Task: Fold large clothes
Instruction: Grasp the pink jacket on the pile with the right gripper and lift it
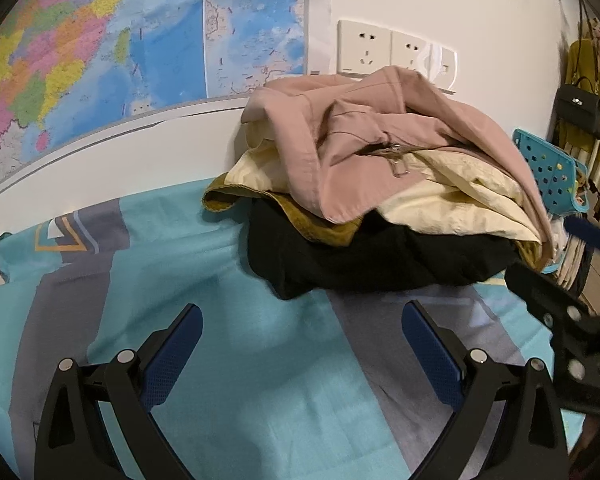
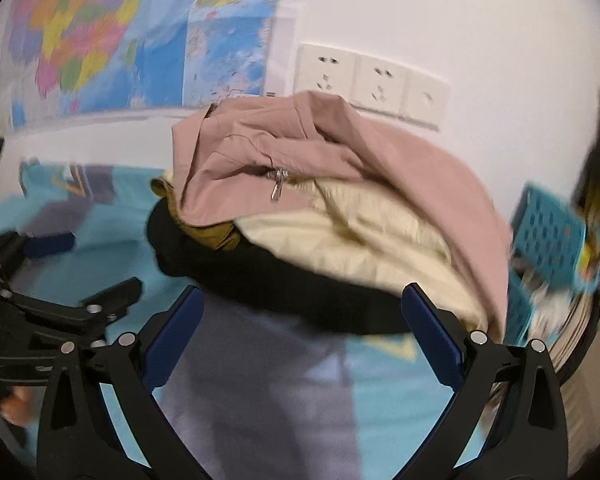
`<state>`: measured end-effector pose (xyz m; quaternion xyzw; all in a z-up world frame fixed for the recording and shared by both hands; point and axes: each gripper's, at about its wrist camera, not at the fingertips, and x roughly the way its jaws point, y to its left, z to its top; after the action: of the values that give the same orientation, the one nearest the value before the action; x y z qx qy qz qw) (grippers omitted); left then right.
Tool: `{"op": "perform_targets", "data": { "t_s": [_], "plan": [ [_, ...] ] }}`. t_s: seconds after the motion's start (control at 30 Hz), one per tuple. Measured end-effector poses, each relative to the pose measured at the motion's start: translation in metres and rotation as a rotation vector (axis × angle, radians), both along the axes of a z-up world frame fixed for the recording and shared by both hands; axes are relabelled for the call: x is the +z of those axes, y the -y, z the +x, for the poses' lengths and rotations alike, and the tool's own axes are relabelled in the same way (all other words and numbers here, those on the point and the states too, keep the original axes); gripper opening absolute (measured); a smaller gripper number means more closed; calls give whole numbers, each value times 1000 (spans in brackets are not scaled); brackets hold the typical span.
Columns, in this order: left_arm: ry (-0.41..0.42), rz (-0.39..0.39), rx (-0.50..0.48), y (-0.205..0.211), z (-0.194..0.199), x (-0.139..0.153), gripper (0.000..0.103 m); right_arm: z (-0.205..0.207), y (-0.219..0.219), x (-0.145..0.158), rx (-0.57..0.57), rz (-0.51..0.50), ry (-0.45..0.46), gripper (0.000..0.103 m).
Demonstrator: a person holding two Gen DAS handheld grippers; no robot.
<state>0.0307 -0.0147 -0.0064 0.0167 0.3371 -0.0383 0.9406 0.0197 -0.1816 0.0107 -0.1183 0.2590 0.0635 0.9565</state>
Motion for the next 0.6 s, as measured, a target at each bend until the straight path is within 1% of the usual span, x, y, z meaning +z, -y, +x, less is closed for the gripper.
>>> {"op": "perform_targets", "data": {
  "t_s": [0.07,0.13,0.23,0.33,0.4,0.5,0.53,0.6],
  "plan": [
    [-5,12,11,-5,11,-1,96,21,-13,1,31,-103,7,97],
    [-15,5,22,-12,23,-2,96,38,-22,2,68,-159,18,97],
    [-13,21,43,-22,39,-2,96,66,-31,8,109,-186,30,97],
    [-9,42,67,-32,53,0,96,92,-34,17,120,-210,60,95],
    [3,50,83,-39,59,2,96,107,-36,25,134,-216,78,91],
    [11,55,94,-48,66,5,96,129,-38,49,169,-228,121,92],
    [11,54,97,-50,69,6,96,137,-41,56,201,-247,125,93],
    [15,51,107,-57,73,6,96,152,-47,60,242,-303,115,94]
  ]
}}
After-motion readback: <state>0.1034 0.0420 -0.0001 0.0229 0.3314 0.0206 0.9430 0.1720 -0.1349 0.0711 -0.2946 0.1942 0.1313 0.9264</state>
